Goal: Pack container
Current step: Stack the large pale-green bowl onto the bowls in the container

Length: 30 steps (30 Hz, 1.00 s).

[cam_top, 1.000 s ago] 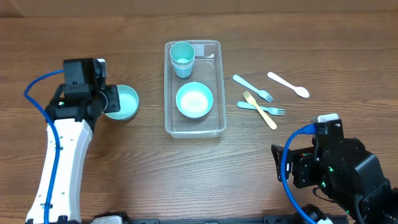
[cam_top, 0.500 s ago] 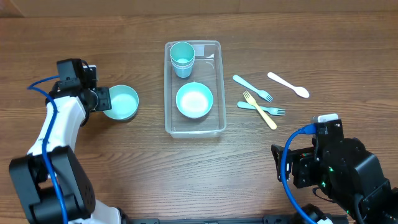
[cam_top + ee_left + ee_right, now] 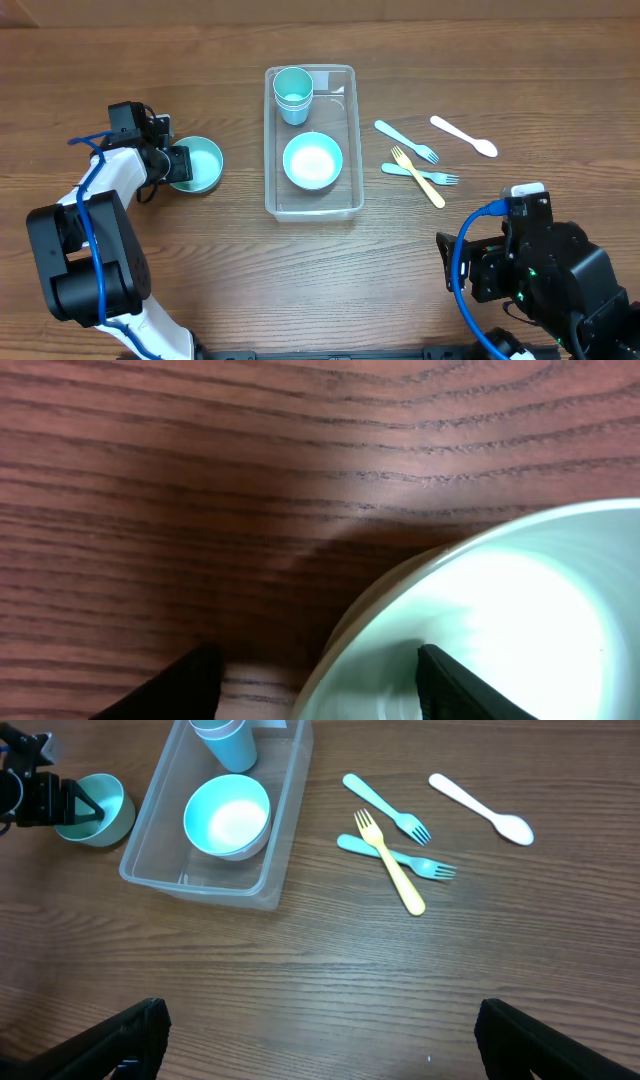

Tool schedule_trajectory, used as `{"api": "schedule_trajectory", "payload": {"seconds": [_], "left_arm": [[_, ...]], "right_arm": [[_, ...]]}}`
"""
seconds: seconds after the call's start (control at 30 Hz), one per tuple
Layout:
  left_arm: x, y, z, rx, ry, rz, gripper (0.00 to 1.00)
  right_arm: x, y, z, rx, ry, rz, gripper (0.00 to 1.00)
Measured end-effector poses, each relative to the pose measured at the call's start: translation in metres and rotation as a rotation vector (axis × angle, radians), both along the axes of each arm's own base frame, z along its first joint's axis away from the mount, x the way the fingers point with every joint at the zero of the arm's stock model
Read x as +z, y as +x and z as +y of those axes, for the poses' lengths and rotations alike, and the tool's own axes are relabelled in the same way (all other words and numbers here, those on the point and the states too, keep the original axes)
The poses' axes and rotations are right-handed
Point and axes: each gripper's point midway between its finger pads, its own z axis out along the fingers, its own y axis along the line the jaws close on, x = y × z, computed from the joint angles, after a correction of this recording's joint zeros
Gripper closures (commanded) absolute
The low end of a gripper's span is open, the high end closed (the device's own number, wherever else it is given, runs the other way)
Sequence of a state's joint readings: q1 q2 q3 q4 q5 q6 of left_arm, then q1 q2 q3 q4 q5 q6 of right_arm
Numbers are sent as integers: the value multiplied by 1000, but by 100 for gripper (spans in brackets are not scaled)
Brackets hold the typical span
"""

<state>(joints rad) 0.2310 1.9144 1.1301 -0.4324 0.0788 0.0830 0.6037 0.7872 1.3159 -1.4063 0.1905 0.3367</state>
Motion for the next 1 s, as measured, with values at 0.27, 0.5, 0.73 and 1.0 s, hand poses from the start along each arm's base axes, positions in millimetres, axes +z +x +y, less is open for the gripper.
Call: {"api": "schedule_trajectory", "payload": {"seconds": [0.27, 0.5, 0.73, 1.0], "left_arm": [[3, -1, -6, -8, -48, 10, 96], [95, 17, -13, 10, -47, -41, 96], [274, 23, -172, -315, -95, -500, 96], [186, 16, -298, -517, -39, -338, 96]], "right_arm": [[0, 0, 0, 0, 0, 0, 0], [0, 0, 0, 0, 0, 0, 0], [0, 0, 0, 0, 0, 0, 0], [0, 0, 0, 0, 0, 0, 0]]}}
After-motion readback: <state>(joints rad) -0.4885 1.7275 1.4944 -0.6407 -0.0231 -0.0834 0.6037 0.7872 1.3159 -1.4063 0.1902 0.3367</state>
